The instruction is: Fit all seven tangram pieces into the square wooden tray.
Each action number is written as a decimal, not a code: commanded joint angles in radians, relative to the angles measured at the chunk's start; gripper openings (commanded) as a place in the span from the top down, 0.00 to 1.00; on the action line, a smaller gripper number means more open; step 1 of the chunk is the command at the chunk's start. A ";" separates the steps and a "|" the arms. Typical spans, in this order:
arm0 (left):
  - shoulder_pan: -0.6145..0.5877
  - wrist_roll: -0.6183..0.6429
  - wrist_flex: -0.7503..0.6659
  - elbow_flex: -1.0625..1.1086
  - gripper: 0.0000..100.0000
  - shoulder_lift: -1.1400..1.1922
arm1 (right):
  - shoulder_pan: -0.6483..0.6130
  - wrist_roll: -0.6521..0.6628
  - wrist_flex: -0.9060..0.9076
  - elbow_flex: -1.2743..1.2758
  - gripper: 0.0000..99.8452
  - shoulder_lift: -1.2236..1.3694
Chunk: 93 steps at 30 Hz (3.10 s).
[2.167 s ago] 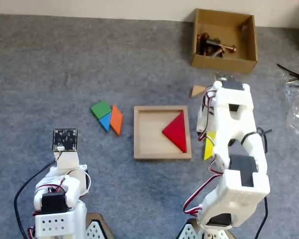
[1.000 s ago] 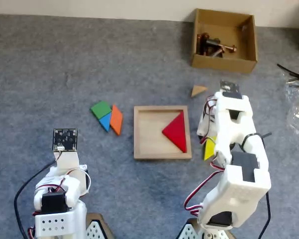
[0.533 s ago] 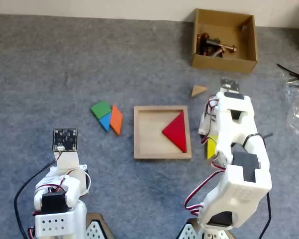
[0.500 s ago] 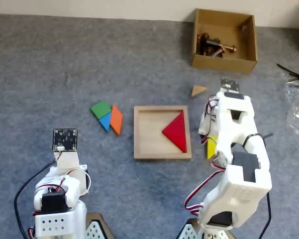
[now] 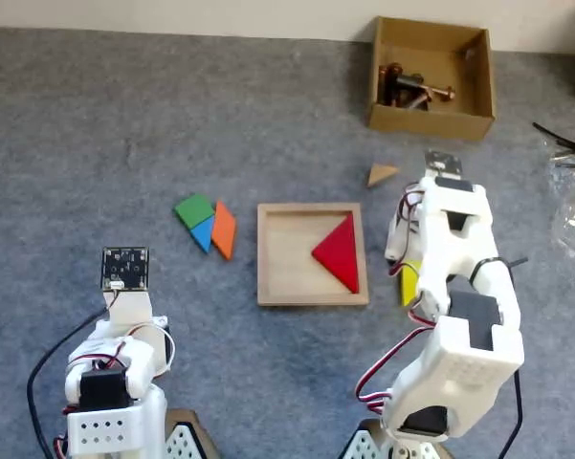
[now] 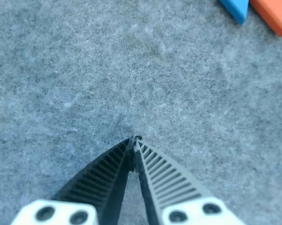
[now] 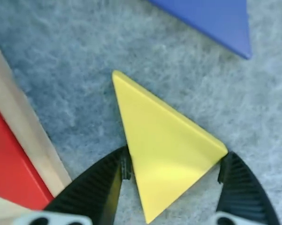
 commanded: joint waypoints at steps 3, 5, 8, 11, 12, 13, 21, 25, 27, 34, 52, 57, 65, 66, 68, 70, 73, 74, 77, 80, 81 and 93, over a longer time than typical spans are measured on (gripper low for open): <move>-0.008 0.002 0.008 0.021 1.00 0.007 | 0.016 0.035 -0.010 -0.013 0.71 -0.025; -0.008 0.002 0.008 0.021 1.00 0.007 | 0.016 0.035 0.002 -0.013 0.70 -0.048; -0.008 0.002 0.008 0.021 1.00 0.007 | 0.025 0.035 -0.001 -0.007 0.64 -0.116; -0.008 0.002 0.008 0.021 1.00 0.007 | 0.025 0.035 -0.001 -0.005 0.62 -0.156; -0.008 0.002 0.008 0.021 1.00 0.007 | 0.025 0.035 -0.001 -0.005 0.62 -0.154; -0.008 0.002 0.008 0.021 1.00 0.007 | 0.025 0.037 -0.001 -0.010 0.62 -0.148; -0.008 0.002 0.008 0.021 1.00 0.007 | 0.022 0.043 -0.001 -0.013 0.62 -0.038; -0.008 0.002 0.008 0.021 1.00 0.007 | 0.004 0.043 -0.001 -0.015 0.62 -0.005; -0.008 0.002 0.008 0.021 1.00 0.007 | -0.004 0.043 -0.001 -0.015 0.62 -0.007; -0.008 0.002 0.008 0.021 1.00 0.007 | -0.005 0.043 -0.022 -0.010 0.62 -0.007; -0.008 0.002 0.008 0.021 1.00 0.007 | -0.047 0.044 -0.028 -0.010 0.62 -0.007; -0.008 0.002 0.008 0.021 1.00 0.007 | -0.047 0.044 -0.067 -0.008 0.62 -0.007; -0.008 0.002 0.008 0.021 1.00 0.007 | -0.047 0.044 -0.077 -0.007 0.62 -0.007; -0.008 0.002 0.008 0.021 1.00 0.007 | -0.047 0.044 -0.077 -0.007 0.62 -0.007; -0.008 0.002 0.008 0.021 1.00 0.007 | -0.047 0.044 -0.077 -0.007 0.64 -0.007; -0.008 0.002 0.008 0.021 1.00 0.007 | -0.047 0.044 -0.081 -0.007 0.66 -0.007; -0.008 0.002 0.008 0.021 1.00 0.007 | -0.047 0.044 -0.082 -0.007 0.66 -0.007; -0.008 0.002 0.008 0.021 1.00 0.007 | -0.047 0.044 -0.082 -0.007 0.66 -0.007; -0.008 0.002 0.008 0.021 1.00 0.007 | -0.047 0.043 -0.082 -0.007 0.66 -0.007; -0.008 0.002 0.008 0.021 1.00 0.007 | -0.047 0.037 -0.082 -0.007 0.66 -0.007; -0.008 0.002 0.008 0.021 1.00 0.007 | -0.047 0.037 -0.082 -0.007 0.66 -0.007; -0.008 0.002 0.008 0.021 1.00 0.007 | -0.045 0.037 -0.079 -0.007 0.71 -0.007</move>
